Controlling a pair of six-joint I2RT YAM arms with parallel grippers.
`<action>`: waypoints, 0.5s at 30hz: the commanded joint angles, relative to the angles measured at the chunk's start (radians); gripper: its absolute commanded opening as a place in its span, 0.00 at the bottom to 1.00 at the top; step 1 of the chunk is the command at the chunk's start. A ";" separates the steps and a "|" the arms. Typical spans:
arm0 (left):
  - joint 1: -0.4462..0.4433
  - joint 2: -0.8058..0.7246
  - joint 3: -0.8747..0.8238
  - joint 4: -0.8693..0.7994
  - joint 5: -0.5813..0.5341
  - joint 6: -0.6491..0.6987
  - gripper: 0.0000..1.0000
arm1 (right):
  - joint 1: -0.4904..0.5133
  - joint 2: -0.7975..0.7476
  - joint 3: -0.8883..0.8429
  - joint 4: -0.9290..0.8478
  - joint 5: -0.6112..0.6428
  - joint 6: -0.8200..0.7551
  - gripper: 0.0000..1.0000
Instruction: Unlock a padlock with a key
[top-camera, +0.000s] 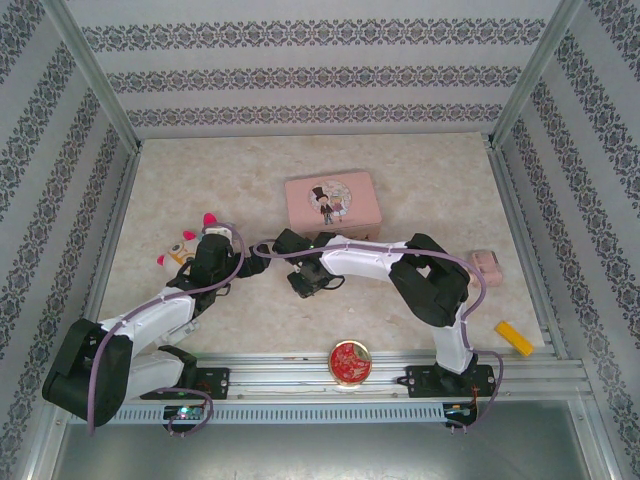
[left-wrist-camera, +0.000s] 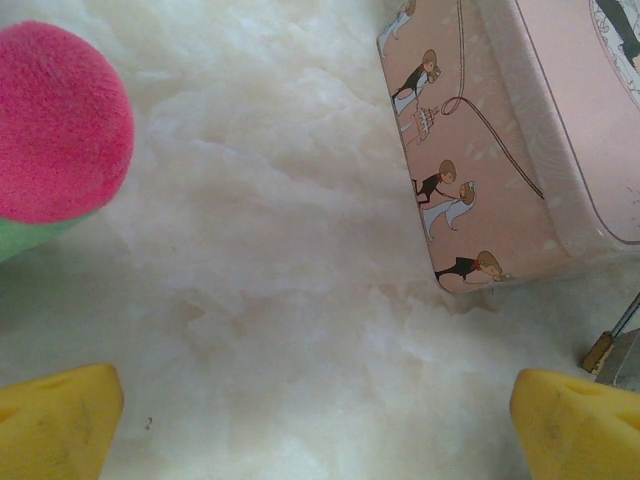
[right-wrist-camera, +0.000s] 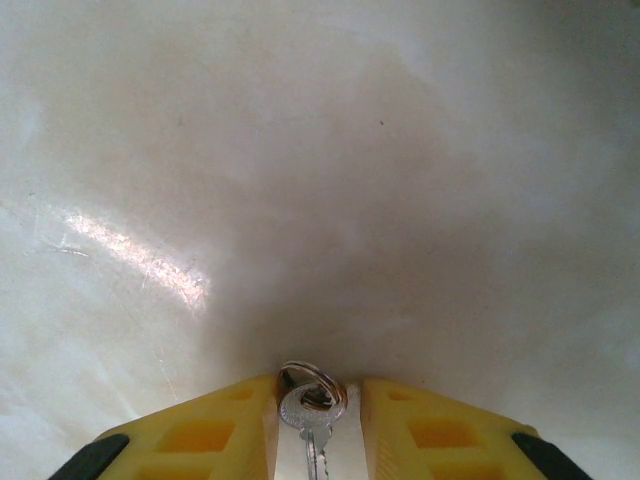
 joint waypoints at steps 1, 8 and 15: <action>0.013 0.011 -0.005 0.013 0.008 -0.007 0.99 | -0.014 0.014 0.008 0.136 0.031 0.003 0.28; 0.014 0.012 -0.005 0.014 0.009 -0.008 0.99 | -0.003 0.004 0.016 0.136 0.043 -0.008 0.28; 0.013 0.011 -0.007 0.014 0.009 -0.010 0.99 | 0.004 -0.015 0.013 0.136 0.063 -0.017 0.28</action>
